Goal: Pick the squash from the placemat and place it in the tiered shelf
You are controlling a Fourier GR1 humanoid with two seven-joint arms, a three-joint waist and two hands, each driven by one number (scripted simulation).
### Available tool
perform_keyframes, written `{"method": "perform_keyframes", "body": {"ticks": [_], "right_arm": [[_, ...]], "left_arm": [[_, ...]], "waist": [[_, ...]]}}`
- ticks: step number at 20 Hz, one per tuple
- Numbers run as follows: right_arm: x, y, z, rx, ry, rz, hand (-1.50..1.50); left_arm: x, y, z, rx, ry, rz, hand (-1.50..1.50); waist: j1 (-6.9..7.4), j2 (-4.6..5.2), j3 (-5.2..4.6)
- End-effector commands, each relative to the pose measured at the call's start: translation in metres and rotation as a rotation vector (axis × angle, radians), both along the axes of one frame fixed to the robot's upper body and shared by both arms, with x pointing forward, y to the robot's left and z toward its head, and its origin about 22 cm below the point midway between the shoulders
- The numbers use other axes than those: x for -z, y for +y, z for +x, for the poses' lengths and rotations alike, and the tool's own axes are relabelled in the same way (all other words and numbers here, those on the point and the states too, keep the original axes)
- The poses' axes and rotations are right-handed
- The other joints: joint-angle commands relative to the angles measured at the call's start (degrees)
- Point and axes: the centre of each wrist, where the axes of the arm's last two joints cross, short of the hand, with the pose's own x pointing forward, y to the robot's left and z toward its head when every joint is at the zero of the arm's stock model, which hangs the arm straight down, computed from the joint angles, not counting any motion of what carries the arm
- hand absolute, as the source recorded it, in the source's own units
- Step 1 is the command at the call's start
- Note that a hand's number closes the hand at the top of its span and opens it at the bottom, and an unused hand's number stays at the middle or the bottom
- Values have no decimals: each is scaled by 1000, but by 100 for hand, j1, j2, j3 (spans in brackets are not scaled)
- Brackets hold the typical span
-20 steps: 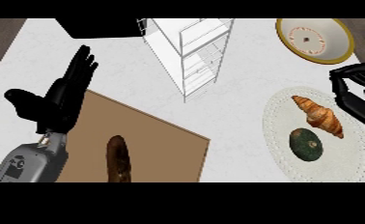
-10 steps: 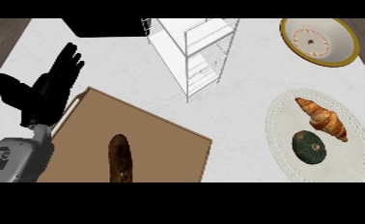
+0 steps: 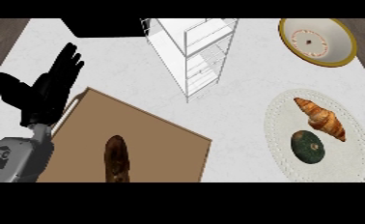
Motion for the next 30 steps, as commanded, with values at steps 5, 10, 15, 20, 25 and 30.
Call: {"method": "perform_keyframes", "body": {"ticks": [5, 10, 15, 20, 25, 30], "right_arm": [[-28, 66, -6, 55, 105, -518, -150], [-5, 118, -8, 98, 161, -528, -150], [19, 136, -6, 88, 260, -642, -150], [19, 148, 9, 128, 326, -762, -150], [46, 160, 2, 135, 356, -790, -150], [33, 144, 13, 125, 359, -804, -150]], "left_arm": [[-4, -9, 14, 15, -2, -13, 0], [-8, -9, 1, 28, 1, 7, 0], [-4, -3, 7, 42, -1, -7, 0], [18, -10, -7, 15, 5, -1, 0], [2, 9, -11, 21, -14, -7, 0], [12, -18, -5, 18, -4, 2, 0]], "waist": [[54, 31, 14], [230, 30, 25], [179, 29, 27], [204, 31, 25], [167, 17, 29], [148, 20, 28]]}}
